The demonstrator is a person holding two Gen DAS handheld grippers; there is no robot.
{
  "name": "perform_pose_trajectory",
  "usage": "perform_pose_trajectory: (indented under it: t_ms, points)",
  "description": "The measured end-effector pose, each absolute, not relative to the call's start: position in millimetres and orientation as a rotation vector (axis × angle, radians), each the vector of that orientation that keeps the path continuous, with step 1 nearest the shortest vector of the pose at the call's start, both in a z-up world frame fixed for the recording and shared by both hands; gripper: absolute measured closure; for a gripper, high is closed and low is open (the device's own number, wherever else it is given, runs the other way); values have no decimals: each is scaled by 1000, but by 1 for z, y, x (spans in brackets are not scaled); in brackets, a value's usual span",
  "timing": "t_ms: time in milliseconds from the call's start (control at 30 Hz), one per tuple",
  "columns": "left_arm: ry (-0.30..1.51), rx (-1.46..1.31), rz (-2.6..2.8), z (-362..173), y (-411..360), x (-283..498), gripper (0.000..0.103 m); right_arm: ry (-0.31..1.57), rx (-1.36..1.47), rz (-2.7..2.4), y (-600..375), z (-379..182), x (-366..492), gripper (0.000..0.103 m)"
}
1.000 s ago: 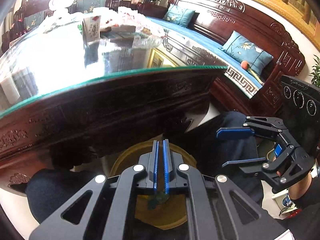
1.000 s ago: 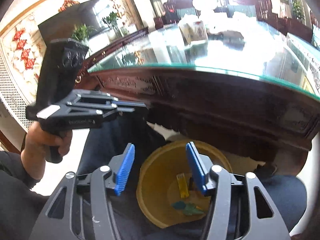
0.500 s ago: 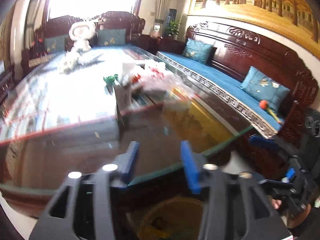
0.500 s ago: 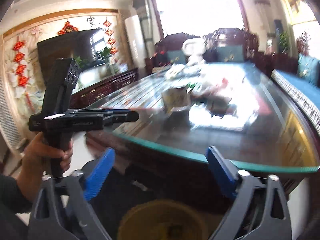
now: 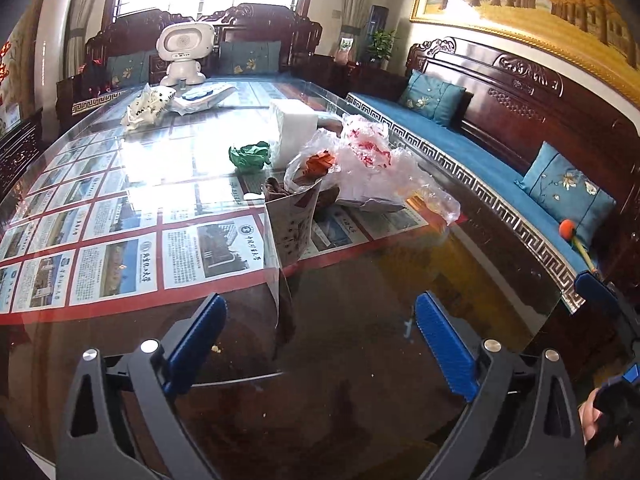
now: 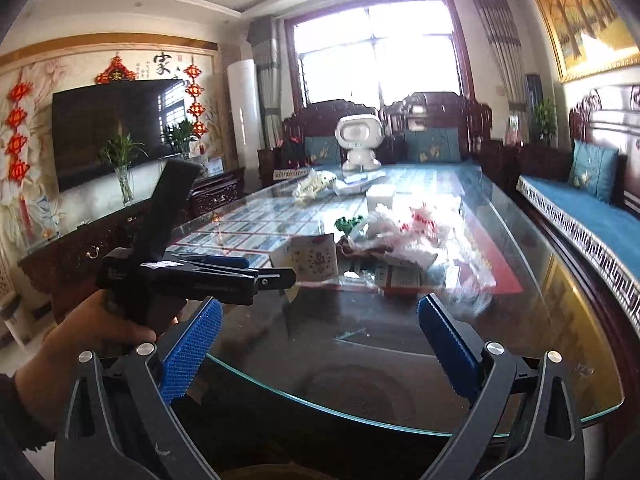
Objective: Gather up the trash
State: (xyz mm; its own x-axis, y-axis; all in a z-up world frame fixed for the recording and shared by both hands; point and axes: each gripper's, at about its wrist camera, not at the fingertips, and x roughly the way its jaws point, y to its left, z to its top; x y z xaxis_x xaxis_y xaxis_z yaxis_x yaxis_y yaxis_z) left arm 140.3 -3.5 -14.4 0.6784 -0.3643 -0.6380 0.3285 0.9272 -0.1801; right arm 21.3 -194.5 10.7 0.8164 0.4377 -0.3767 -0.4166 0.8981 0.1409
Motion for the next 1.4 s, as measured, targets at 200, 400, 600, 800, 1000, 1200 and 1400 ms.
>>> perform_pose_trajectory:
  t_ms: [200, 400, 600, 800, 1000, 1200, 1400]
  points:
    - [753, -41, -347, -24, -7, 172, 7, 433, 186, 461, -212, 4, 36, 8]
    - [841, -56, -320, -36, -5, 205, 8, 434, 228, 479, -218, 3, 41, 8]
    - [860, -109, -354, -42, 0, 209, 72, 436, 215, 499, -216, 3, 41, 8]
    - [856, -121, -399, -48, 0, 205, 97, 456, 240, 503, -217, -1, 42, 8]
    - [797, -42, -402, -36, -10, 183, 97, 457, 187, 483, -213, 2, 34, 8]
    - [721, -47, -432, -14, -5, 141, 97, 456, 164, 462, -216, 4, 20, 8]
    - [693, 7, -497, -7, -9, 72, 97, 494, 116, 450, -220, -3, -8, 8]
